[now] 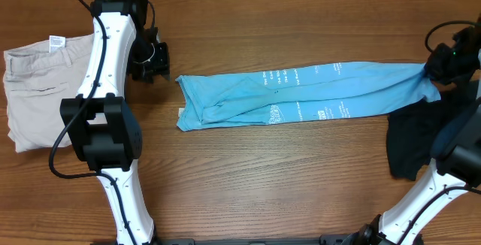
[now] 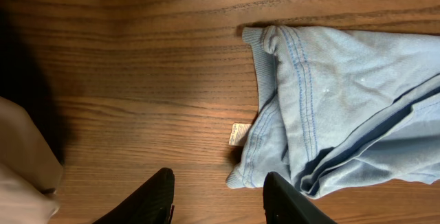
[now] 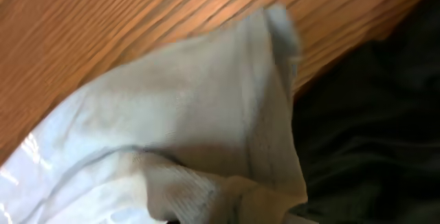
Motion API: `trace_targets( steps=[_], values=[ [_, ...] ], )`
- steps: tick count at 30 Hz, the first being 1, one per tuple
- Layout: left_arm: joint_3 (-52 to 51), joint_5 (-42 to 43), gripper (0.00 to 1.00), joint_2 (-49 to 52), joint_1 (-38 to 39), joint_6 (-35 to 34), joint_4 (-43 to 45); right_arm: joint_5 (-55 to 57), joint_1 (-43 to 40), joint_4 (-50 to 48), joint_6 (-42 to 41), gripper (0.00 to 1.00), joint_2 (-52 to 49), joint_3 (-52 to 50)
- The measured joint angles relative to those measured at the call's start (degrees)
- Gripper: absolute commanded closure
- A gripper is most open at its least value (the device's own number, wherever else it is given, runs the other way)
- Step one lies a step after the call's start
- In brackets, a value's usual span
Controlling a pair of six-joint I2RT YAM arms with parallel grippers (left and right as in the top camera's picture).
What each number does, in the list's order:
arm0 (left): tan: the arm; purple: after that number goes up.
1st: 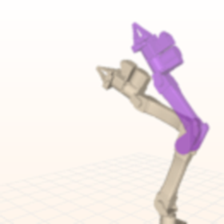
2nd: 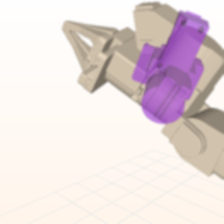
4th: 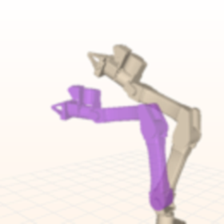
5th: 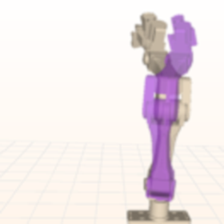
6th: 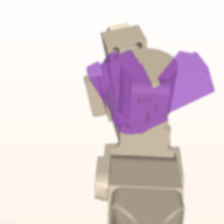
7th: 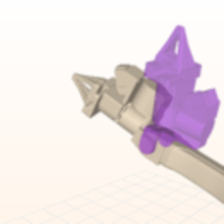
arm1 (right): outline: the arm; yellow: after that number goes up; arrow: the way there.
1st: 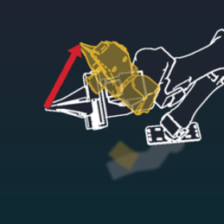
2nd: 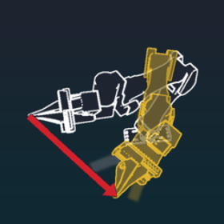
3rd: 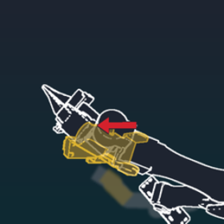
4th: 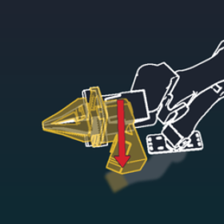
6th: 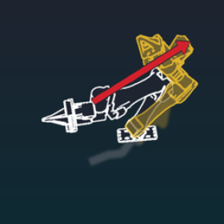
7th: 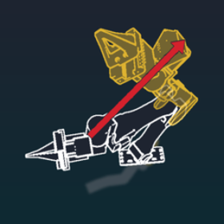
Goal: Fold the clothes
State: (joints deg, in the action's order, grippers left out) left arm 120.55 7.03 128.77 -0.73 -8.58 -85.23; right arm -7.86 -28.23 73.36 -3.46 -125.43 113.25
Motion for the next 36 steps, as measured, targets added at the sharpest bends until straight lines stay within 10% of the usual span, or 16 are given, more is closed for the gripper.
trace_targets(
  steps=[20, 36],
  values=[
    [0.00, 0.00, 0.53, 0.00, 0.00, 0.00, 0.00, 6.78, 26.80, 11.19, 1.81, 0.96, 0.00, 0.11],
    [0.00, 0.00, 0.53, 0.00, 0.00, 0.00, -0.07, 6.93, 43.01, -0.87, 1.81, 0.96, 0.00, -13.53]
  ],
)
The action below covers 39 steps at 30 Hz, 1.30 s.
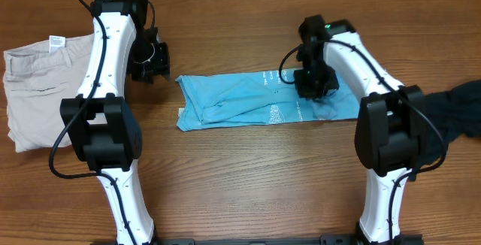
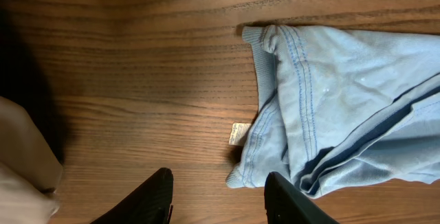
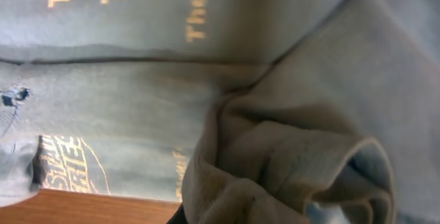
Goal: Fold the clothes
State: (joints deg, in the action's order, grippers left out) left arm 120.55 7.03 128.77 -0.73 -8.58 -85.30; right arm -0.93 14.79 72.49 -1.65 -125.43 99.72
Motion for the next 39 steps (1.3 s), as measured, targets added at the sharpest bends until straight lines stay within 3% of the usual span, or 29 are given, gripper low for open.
trace_targets(
  steps=[10, 26, 39],
  values=[
    [0.00, 0.00, 0.53, 0.00, 0.00, 0.00, -0.17, 0.28, 1.55, -5.03, -0.02, 0.96, 0.00, -1.09],
    [0.00, 0.00, 0.53, 0.00, 0.00, 0.00, -0.17, 4.24, 0.39, 1.49, 0.13, 0.96, 0.00, 3.43],
    [0.00, 0.00, 0.53, 0.00, 0.00, 0.00, 0.04, 5.40, 2.80, -0.61, 1.70, 0.96, 0.00, 5.38]
  ],
)
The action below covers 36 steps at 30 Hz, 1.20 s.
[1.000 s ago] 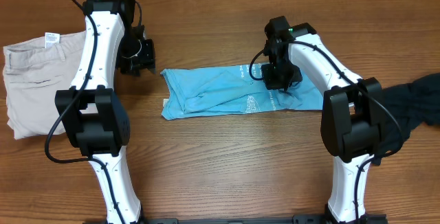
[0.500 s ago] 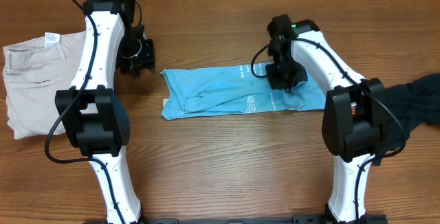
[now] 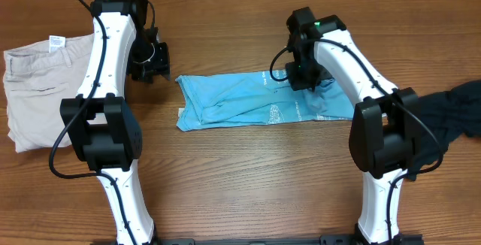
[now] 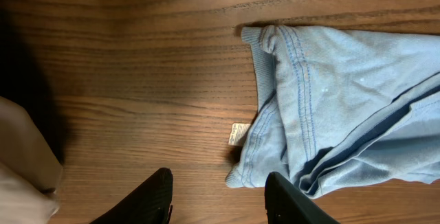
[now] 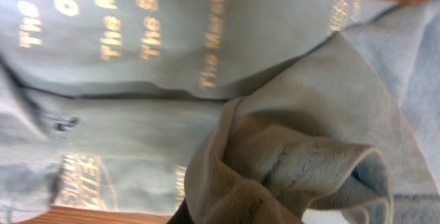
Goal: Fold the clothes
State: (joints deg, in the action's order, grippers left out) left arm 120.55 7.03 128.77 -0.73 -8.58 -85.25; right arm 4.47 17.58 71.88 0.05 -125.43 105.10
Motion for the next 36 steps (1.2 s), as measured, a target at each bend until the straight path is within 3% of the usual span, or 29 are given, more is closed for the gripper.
trace_targets(
  steps=[9, 15, 23, 36],
  values=[
    [0.00, 0.00, 0.53, 0.00, 0.00, -0.02, -0.02, -1.84, 1.73, -0.76, 1.46, 0.95, 0.00, 0.00],
    [0.00, 0.00, 0.53, 0.00, 0.00, -0.02, -0.04, -3.96, 1.68, -2.05, 2.36, 0.78, 0.00, 0.00],
    [0.00, 0.00, 0.53, 0.00, 0.00, 0.00, -0.20, -4.24, 1.55, -1.68, 2.73, 0.73, 0.00, 0.02],
    [0.00, 0.00, 0.53, 0.00, 0.00, -0.02, -0.11, 0.09, -5.57, 1.92, -6.67, 0.69, 5.27, 1.22]
  ],
)
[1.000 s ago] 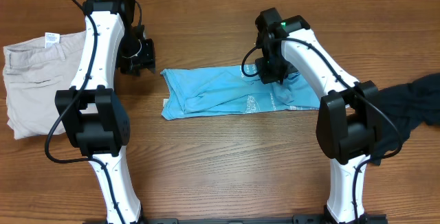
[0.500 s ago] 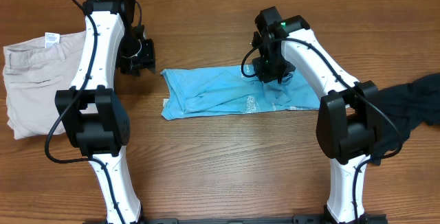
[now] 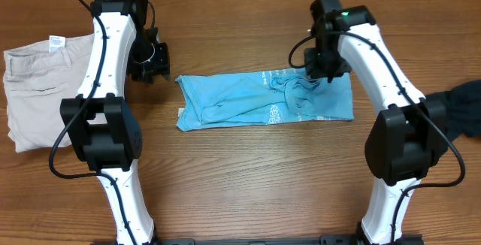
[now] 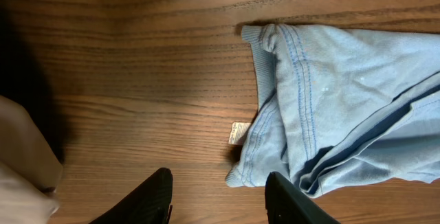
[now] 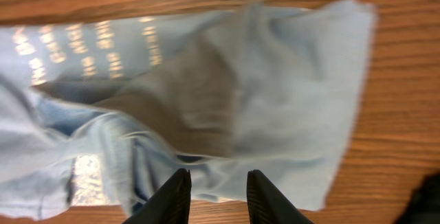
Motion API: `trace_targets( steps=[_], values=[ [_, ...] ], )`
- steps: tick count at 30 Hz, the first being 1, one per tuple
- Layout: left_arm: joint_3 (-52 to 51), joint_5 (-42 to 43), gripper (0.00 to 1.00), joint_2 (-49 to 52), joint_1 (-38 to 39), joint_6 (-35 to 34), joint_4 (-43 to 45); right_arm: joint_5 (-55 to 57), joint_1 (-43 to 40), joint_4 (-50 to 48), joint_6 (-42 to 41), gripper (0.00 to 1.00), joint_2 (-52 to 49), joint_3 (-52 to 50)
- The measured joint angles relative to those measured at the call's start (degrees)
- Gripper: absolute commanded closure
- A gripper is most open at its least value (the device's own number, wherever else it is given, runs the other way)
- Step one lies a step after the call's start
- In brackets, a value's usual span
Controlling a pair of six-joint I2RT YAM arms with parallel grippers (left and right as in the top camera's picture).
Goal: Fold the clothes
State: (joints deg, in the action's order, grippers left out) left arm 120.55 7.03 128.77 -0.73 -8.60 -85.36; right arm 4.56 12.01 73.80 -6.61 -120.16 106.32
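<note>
A light blue shirt [image 3: 263, 99] with white lettering lies folded across the table's middle, its right end doubled back in a bunched heap [image 3: 301, 95]. Over the shirt's upper right part hovers my right gripper [image 3: 328, 68], open and holding nothing; its wrist view shows the blue cloth [image 5: 275, 100] beneath the open fingers [image 5: 173, 195]. My left gripper [image 3: 154, 58] stands open left of the shirt's collar end [image 4: 275, 107], apart from it. Beige folded trousers [image 3: 34, 87] rest at the far left.
A dark garment [image 3: 458, 108] lies at the table's right edge, beside the right arm. A small white tag [image 4: 238, 132] sticks out at the blue shirt's collar end. The left arm's links stretch down the table's left side.
My right gripper was shut on the shirt's end over the shirt's middle. Now it is open, further right, and that end lies dropped in a bunch on the shirt.
The shirt first lay stretched long, its right end held by my right gripper at the table's right edge. Then that end was over the shirt's right half, then over its middle. Now it is let go, the shirt about half as long. The left gripper stayed open and still.
</note>
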Motion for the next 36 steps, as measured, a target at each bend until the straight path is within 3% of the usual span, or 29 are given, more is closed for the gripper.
trace_targets(
  steps=[11, 13, 14, 16, 27, 32, 33, 34, 36],
  values=[
    [0.00, 0.00, 0.53, 0.00, 0.00, 0.00, 0.09, -2.99, -0.66, -8.48, -3.28, 0.64, 0.00, -8.33],
    [0.00, 0.00, 0.53, 0.00, 0.00, 0.02, 0.07, -3.63, -0.66, -10.95, -4.07, 0.69, -0.02, -10.49],
    [0.00, 0.00, 0.52, 0.00, 0.00, 0.02, 0.09, -3.80, -0.66, -12.04, -4.31, 0.86, -0.02, -11.13],
    [0.00, 0.00, 0.52, 0.00, 0.00, 0.00, 0.09, -4.22, -0.66, -13.40, -4.61, 0.96, -0.02, -11.82],
    [0.00, 0.00, 0.53, 0.00, 0.00, 0.00, 0.11, -9.60, -0.66, -26.75, -0.57, 0.96, -0.02, -12.00],
    [0.00, 0.00, 0.52, 0.00, 0.00, 0.00, 0.09, -16.61, -0.28, -29.24, 2.82, 0.87, -0.02, -12.00],
    [0.00, 0.00, 0.53, 0.00, 0.00, 0.00, 0.09, -17.53, 0.02, -29.22, 3.28, 0.83, -0.02, -12.00],
    [0.00, 0.00, 0.53, 0.00, 0.00, 0.00, 0.09, -18.36, 0.37, -29.22, 3.61, 0.64, -0.02, -12.02],
    [0.00, 0.00, 0.52, 0.00, 0.00, 0.00, 0.09, -19.71, 1.31, -29.27, 4.68, 0.58, -0.02, -12.00]
  ],
)
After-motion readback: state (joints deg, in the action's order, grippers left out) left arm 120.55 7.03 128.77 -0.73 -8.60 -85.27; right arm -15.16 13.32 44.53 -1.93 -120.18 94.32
